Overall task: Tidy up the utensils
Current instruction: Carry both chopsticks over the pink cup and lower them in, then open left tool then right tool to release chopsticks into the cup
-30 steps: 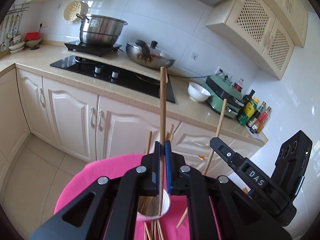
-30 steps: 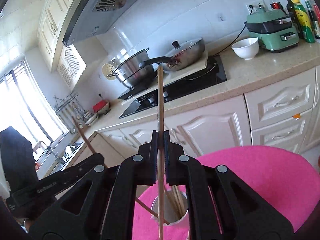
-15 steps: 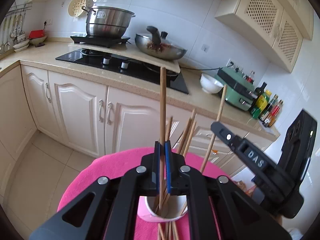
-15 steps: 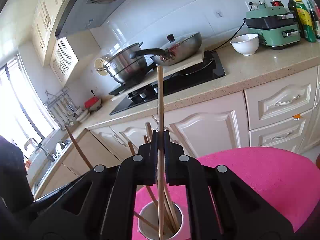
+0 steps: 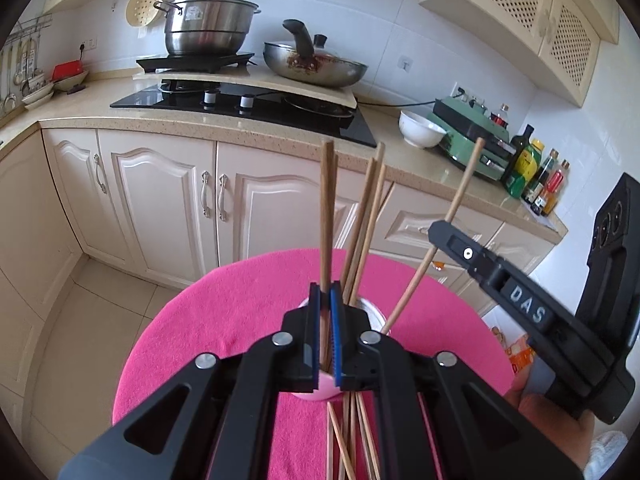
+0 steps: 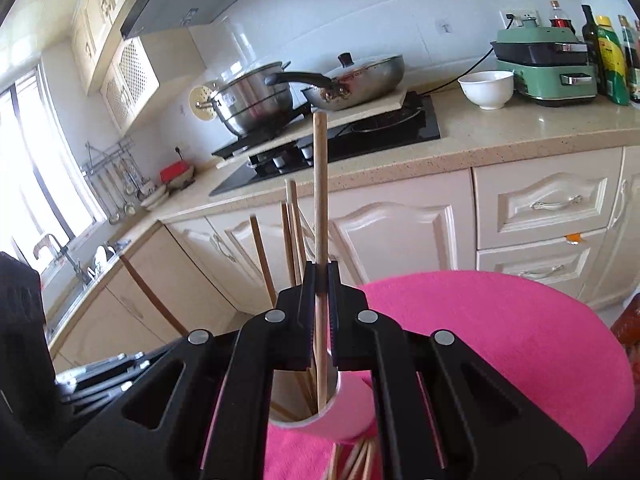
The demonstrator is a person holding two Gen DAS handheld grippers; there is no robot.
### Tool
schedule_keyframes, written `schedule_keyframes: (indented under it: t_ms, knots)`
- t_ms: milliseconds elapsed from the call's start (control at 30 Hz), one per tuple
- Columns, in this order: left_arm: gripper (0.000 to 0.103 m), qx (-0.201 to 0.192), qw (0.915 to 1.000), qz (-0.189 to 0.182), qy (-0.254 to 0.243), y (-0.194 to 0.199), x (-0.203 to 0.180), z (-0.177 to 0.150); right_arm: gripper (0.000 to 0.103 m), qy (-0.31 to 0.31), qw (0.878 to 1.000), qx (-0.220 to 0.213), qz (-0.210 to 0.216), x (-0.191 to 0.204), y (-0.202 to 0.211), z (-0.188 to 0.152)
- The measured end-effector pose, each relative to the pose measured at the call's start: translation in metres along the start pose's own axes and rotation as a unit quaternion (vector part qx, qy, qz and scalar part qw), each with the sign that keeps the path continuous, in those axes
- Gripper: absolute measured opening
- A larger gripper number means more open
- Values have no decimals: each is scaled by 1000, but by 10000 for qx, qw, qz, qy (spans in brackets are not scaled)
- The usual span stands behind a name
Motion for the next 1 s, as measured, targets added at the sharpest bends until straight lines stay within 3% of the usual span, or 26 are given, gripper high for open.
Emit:
schedule_keyframes:
  t_ms: [467,567,1000]
  knots:
    - [7,284,9990,156,-321,2,-7,-18,7,208,9992,337,-59,13,13,-29]
    - [34,377,9987,249,-215,3,-2,-19,7,260,9987,438,-68,16,12,-35]
    - [36,311,9988,373,-21,24,15,-27,8,199,9983,542,-75,25,21,-45]
Point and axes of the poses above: each gripper's, at about its wrist camera, not at the fingertips, and y roughly against the way its jaws point, x to its left, z to its top, the point moved 9 cm from there along -y, roughly the way its jaws point, and after that the axes turned 12 degrees about y, right-handed, at the moved point
